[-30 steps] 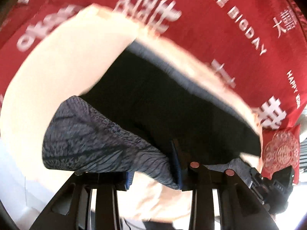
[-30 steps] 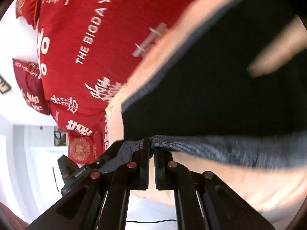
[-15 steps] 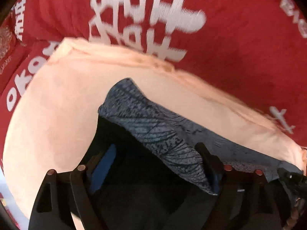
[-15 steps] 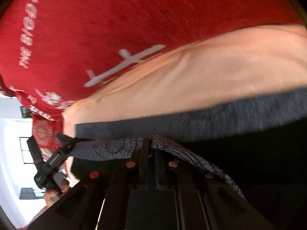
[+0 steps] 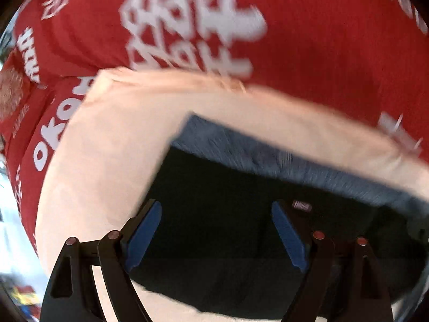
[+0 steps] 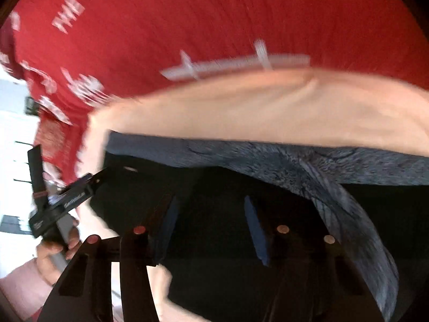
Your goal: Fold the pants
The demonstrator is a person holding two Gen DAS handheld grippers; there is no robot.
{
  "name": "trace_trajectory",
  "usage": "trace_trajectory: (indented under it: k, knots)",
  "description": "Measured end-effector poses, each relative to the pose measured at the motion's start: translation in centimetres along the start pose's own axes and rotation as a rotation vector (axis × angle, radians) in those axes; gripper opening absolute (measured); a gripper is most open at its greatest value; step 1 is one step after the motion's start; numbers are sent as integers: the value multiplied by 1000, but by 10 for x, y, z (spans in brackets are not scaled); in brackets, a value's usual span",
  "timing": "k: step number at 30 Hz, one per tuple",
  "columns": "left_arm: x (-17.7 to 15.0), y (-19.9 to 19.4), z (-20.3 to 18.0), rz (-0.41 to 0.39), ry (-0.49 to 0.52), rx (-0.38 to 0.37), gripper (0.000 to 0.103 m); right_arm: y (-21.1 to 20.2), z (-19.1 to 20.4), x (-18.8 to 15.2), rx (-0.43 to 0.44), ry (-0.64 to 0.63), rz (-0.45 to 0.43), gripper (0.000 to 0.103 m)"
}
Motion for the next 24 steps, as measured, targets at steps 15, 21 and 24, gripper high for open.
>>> trace_trajectory:
  k: [15, 21, 24]
  knots:
    - [-54, -60, -44, 62, 181, 1, 88, -134, -58, -42, -19, 207, -240, 64]
    - [-92, -89, -107, 113, 278, -134, 88, -185, -94, -136, -154, 316, -247, 64]
    - [-106, -100, -140, 113, 350, -238, 88, -207, -115, -188, -232, 412, -249, 64]
Point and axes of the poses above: each gripper's, at about its wrist camera, not at the fingertips, and y roughly the way its jaws point, z to its left, x to its top, the point moved 3 cm from there along y, roughly the way its jaws point, and after that the axes turned 7 degrees about -z, right-handed, at the moved point
